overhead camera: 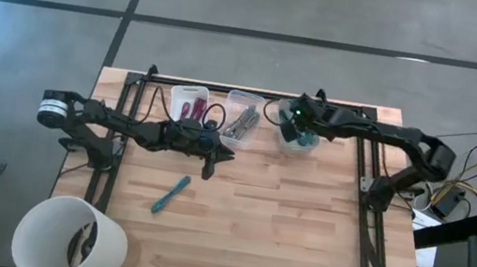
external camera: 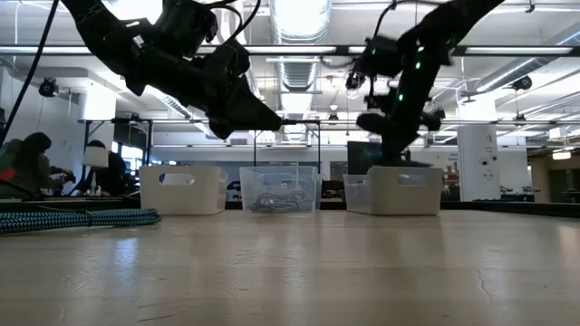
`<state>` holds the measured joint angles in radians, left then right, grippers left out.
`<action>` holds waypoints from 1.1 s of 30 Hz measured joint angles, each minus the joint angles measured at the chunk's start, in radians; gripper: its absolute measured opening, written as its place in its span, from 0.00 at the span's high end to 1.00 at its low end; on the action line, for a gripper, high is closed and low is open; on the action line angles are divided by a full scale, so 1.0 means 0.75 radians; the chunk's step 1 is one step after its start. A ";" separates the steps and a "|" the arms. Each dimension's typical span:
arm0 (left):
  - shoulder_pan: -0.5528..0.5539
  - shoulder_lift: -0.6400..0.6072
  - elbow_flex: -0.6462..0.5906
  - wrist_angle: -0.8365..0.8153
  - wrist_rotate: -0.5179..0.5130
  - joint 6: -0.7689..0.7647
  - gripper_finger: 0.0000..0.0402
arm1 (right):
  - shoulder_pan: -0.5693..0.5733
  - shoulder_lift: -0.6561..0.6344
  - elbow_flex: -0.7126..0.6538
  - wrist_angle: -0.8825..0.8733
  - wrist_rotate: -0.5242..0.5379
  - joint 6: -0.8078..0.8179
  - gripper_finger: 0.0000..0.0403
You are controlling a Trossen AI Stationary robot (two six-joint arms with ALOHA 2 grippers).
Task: Pick & Place USB Port
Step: Put the right blue charger cable into the gray bin
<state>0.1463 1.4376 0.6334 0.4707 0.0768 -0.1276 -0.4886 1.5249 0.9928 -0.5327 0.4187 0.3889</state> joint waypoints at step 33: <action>0.000 0.000 0.000 -0.026 0.000 0.029 0.82 | -0.045 0.308 0.106 -0.015 -0.121 -0.070 0.90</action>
<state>0.1462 1.4376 0.6334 0.4515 0.0765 -0.1059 -0.5220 1.7557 1.0725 -0.5438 0.3283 0.3363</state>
